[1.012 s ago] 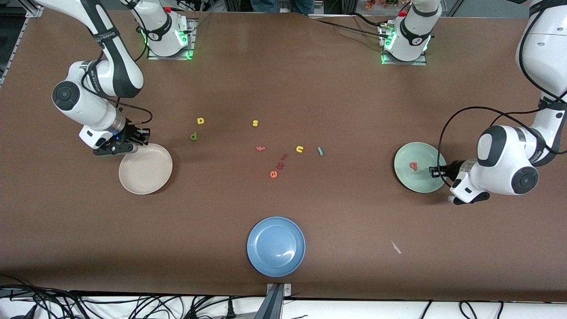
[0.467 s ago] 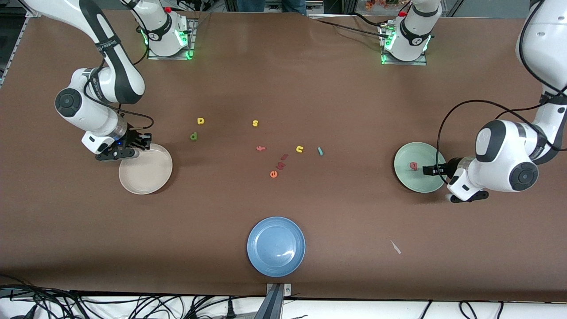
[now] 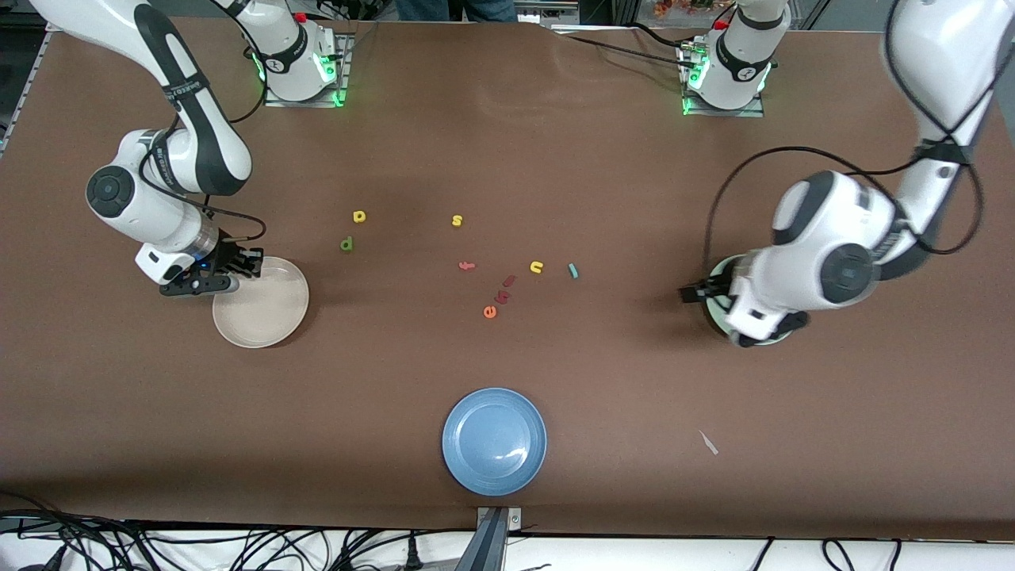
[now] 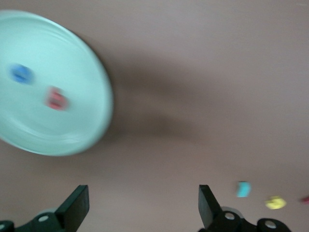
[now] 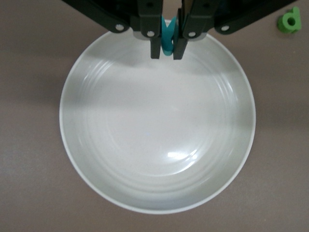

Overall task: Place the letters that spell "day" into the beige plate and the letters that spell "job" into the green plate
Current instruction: 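Release the cyan letter on the cream plate while the left gripper reaches teal piece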

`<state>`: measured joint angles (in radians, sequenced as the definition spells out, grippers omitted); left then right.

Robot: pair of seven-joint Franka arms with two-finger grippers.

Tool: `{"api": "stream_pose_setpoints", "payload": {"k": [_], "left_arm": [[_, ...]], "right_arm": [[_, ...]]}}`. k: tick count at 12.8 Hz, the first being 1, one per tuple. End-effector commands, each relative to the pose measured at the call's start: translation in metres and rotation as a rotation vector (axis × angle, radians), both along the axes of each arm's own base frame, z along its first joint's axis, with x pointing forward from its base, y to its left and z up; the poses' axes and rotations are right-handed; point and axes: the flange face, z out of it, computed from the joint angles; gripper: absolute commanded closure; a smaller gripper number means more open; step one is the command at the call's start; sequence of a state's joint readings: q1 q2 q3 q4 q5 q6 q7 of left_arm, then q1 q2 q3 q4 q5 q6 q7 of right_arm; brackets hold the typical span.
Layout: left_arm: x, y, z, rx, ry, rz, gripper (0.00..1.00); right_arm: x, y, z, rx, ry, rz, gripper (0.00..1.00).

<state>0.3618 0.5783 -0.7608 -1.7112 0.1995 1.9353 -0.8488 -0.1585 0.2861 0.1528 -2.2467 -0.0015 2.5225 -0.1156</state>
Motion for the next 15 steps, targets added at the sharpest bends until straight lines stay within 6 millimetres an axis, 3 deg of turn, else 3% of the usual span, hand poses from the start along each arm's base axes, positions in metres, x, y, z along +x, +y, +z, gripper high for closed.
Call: {"api": "stream_pose_setpoints", "payload": {"k": [1,3,4,7,10,15], "left_arm": [[-0.015,-0.082,-0.034,-0.035,-0.048,0.140,0.07],[-0.026,-0.116,-0.062,0.005,-0.086,0.156,0.11],[-0.034,-0.127,-0.078,0.046,-0.091,0.154,0.14],[-0.043,-0.146,-0.110,0.064,-0.131,0.209,0.22],[-0.050,-0.157,-0.116,0.060,-0.124,0.215,0.29],[-0.087,-0.168,-0.138,0.100,-0.073,0.169,0.29]], "right_arm": [[0.012,-0.005,-0.007,0.006,-0.001,0.008,0.88],[0.013,-0.010,-0.008,0.003,-0.001,0.000,0.58],[0.013,-0.009,-0.008,0.003,0.001,0.001,0.56],[0.011,-0.003,-0.007,0.006,0.010,-0.014,0.55],[0.002,0.004,0.000,0.005,0.049,-0.048,0.55],[-0.019,0.065,0.017,0.008,0.090,-0.131,0.55]]}}
